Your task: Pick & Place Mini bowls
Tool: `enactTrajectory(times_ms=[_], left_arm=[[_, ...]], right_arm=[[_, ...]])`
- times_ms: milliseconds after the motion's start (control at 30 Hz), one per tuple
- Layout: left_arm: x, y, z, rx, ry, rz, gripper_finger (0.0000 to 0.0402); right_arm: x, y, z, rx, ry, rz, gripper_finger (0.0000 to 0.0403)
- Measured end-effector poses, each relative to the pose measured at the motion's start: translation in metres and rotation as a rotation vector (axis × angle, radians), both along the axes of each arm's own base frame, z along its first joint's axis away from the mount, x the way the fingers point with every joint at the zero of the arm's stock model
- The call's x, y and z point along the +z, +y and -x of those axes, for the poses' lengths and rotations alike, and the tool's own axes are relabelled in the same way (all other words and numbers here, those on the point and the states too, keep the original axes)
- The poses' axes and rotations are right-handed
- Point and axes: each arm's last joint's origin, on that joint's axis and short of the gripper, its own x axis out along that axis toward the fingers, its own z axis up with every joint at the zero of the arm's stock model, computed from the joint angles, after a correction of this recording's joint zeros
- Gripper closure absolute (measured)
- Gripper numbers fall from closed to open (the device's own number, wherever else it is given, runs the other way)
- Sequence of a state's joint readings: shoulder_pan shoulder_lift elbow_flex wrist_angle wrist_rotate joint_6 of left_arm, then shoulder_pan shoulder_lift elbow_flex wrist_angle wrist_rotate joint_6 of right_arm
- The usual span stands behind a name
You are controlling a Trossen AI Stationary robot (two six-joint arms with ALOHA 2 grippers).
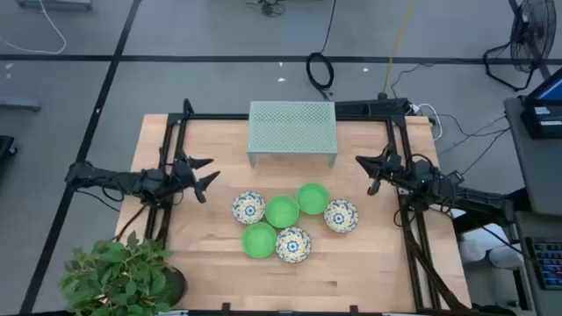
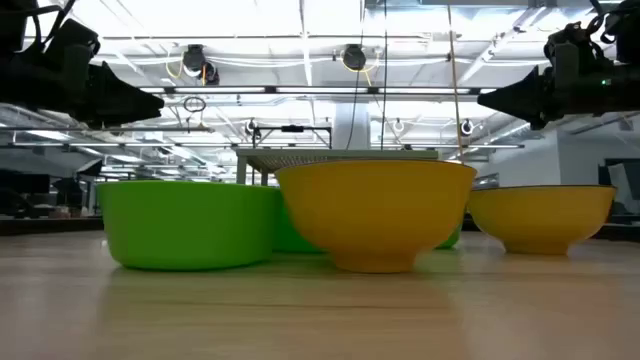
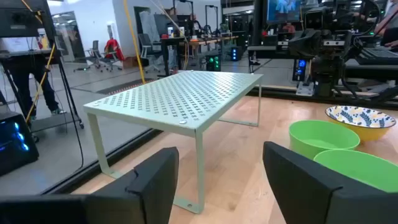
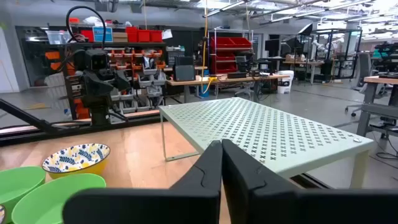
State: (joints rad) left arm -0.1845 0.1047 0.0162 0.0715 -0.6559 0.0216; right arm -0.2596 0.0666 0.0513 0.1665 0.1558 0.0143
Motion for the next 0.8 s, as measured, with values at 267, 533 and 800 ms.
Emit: enactTrajectory(times_ms=[267, 533, 800], left_arm=[[0.0000, 0.0000, 0.0000, 0.000, 0.000, 0.000, 0.0165], [0.0000, 0.0000, 0.0000, 0.000, 0.000, 0.000, 0.0165], [0.0000, 0.0000, 0.0000, 0.000, 0.000, 0.000, 0.0165]], right_arm=[[0.0000, 0.0000, 0.0000, 0.000, 0.000, 0.000, 0.0403], [0.0000, 0.0000, 0.0000, 0.000, 0.000, 0.000, 0.0403], [0.0000, 0.0000, 0.0000, 0.000, 0.000, 0.000, 0.0403]])
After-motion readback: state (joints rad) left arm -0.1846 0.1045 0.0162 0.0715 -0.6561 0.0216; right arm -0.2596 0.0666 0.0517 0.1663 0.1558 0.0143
